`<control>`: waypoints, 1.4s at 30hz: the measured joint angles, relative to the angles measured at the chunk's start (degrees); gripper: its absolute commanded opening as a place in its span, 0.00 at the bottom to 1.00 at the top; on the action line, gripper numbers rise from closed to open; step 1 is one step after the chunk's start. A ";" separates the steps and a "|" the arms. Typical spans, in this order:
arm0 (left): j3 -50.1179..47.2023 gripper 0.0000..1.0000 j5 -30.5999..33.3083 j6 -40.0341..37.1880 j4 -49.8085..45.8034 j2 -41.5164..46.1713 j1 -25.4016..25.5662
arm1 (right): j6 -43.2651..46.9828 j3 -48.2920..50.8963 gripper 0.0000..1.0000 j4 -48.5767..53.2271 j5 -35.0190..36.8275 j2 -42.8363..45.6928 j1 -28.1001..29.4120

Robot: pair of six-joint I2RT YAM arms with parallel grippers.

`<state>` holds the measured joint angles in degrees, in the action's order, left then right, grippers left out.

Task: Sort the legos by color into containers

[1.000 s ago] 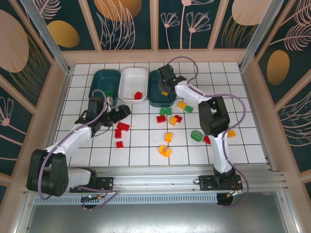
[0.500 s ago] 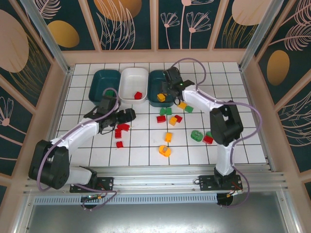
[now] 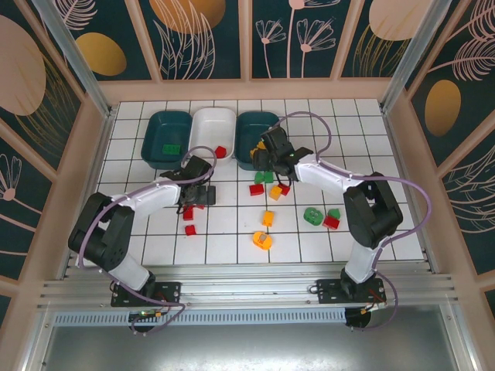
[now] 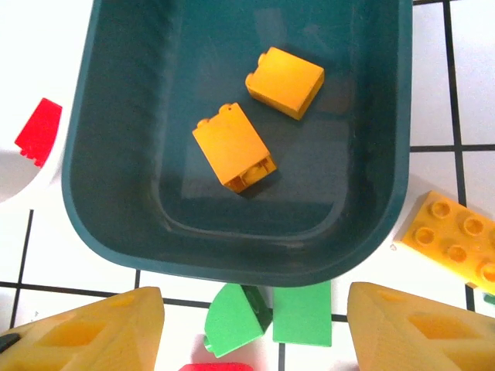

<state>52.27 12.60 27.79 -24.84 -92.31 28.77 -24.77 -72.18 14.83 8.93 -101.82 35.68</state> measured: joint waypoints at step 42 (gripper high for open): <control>26.88 0.58 -6.47 -3.39 -0.68 -3.72 -1.16 | 0.00 7.02 0.64 -1.75 0.07 9.70 -2.62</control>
<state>79.15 6.13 24.40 -25.52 -96.03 27.62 -24.77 -65.17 13.08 8.99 -92.12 33.06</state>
